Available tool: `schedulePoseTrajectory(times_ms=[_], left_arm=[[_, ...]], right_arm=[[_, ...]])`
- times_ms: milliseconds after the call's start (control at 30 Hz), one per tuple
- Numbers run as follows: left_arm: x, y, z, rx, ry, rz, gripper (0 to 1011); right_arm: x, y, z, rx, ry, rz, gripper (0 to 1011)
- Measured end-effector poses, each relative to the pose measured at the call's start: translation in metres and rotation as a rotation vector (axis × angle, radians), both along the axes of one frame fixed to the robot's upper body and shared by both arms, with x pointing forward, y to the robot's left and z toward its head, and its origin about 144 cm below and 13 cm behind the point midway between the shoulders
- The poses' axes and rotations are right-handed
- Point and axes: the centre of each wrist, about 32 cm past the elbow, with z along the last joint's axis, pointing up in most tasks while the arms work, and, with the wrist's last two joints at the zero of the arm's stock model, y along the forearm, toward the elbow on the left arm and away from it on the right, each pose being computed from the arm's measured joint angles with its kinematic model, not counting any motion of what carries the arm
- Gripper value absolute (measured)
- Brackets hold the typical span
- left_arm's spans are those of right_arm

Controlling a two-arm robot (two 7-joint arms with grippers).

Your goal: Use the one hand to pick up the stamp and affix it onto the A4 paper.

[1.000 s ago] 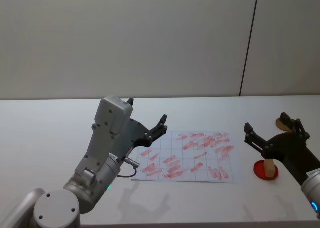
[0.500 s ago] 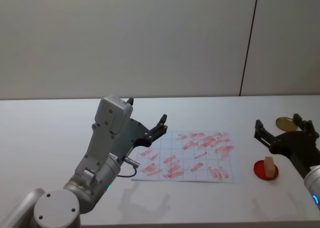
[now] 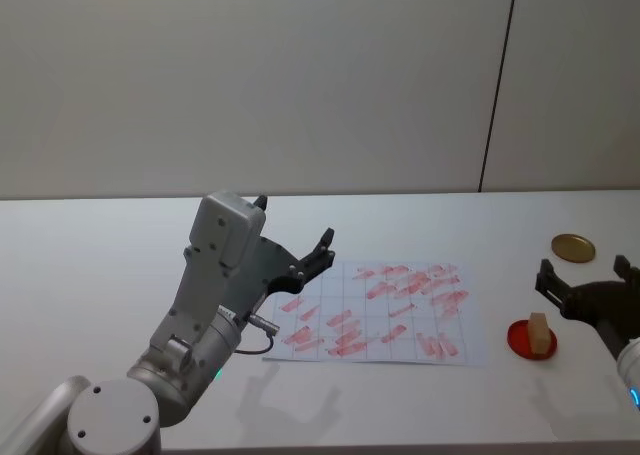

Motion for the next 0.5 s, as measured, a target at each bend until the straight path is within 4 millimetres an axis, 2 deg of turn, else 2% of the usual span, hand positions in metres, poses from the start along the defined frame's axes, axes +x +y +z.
schedulePoseTrajectory(times_ms=[500], left_arm=[[0.000,0.000,0.000,0.000,0.000,0.000,993]], right_arm=[[0.020,-0.001,-0.023,0.017,0.089,-0.066,1001]])
